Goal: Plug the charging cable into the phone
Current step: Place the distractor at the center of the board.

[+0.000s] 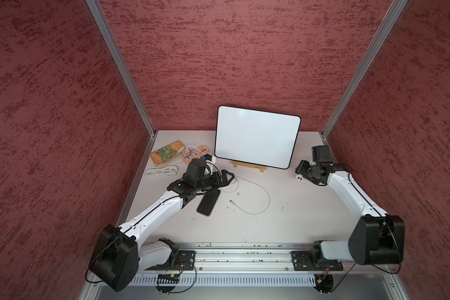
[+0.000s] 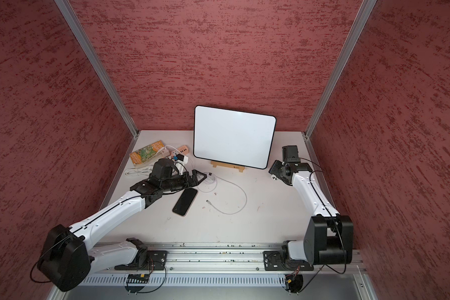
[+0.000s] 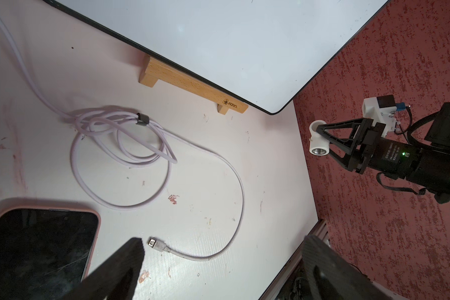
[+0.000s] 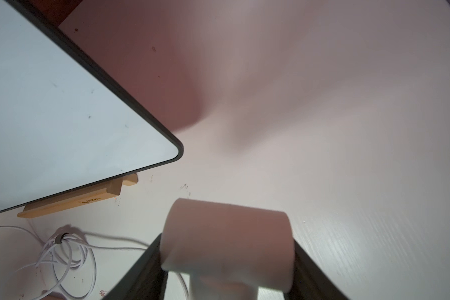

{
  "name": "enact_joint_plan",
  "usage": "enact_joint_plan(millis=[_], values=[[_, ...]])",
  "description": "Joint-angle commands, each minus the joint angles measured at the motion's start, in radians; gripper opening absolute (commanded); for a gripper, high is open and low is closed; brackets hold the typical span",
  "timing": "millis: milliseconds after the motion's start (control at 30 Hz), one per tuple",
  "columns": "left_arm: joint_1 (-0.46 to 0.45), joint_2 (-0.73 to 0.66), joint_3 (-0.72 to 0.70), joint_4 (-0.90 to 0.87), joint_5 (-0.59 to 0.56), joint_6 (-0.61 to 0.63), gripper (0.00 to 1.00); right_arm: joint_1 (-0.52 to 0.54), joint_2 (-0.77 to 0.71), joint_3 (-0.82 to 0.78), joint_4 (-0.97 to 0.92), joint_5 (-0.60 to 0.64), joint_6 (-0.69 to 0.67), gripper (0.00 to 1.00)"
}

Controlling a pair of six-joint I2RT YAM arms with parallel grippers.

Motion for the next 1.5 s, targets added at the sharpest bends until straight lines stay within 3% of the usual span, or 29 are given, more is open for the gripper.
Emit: enact_joint_plan(millis=[0, 267, 633, 1100, 1267, 1467], values=[[0.005, 0.002, 0.027, -0.003, 0.021, 0.047, 1.00, -0.031, 0.019, -0.007, 0.035, -0.014, 0.017, 0.38], [0.025, 0.028, 0.028, -0.022, 0.005, 0.098, 1.00, -0.112, 0.141, -0.013, 0.090, -0.040, 0.026, 0.39], [0.035, 0.060, 0.030, 0.006, -0.066, 0.169, 1.00, -0.144, 0.281, 0.012, 0.147, -0.012, 0.012, 0.38], [0.036, 0.148, 0.017, 0.080, -0.021, 0.110, 1.00, -0.165, 0.338, -0.022, 0.174, 0.004, -0.043, 0.40], [0.037, 0.145, 0.009, 0.080, -0.018, 0.100, 1.00, -0.166, 0.348, -0.027, 0.177, 0.010, -0.051, 0.45], [0.036, 0.143, 0.005, 0.077, -0.017, 0.089, 1.00, -0.166, 0.363, -0.030, 0.180, -0.009, -0.053, 0.58]])
